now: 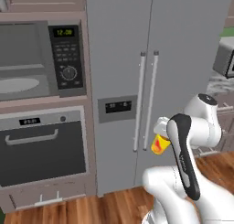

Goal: Place the microwavable item in the microwave. Then, close the microwave door and press the start button.

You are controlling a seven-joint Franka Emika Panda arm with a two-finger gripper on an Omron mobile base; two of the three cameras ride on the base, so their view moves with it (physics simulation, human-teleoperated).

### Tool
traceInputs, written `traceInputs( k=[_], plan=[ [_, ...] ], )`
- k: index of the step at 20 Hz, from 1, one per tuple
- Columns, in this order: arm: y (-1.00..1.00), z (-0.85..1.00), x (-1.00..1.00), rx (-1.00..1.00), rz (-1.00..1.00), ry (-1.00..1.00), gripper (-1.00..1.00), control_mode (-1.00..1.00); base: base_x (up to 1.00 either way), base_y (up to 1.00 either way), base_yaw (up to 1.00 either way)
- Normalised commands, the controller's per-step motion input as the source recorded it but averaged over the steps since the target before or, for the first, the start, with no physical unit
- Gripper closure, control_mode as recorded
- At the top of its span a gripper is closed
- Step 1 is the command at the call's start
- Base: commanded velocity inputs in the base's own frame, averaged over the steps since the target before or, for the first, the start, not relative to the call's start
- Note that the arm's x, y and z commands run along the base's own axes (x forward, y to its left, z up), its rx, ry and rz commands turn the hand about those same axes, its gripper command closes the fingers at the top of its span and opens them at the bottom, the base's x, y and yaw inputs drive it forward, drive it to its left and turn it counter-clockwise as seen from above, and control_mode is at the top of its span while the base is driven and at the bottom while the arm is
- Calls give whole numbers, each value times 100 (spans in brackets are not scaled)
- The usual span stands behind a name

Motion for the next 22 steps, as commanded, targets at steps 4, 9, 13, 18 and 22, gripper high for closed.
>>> traceInputs(
  k=[4, 9, 13, 18, 22],
  plan=[
    [0, 0, 0, 0, 0, 0, 100, 100, 34, 100, 0],
    [0, 0, 0, 0, 0, 0, 100, 100, 43, 100, 0],
    [0, 0, 0, 0, 0, 0, 100, 100, 23, 100, 1],
    [0, 0, 0, 0, 0, 0, 100, 100, 0, 49, 7],
    [0, 0, 0, 0, 0, 0, 100, 100, 1, 11, 11]
  ],
)
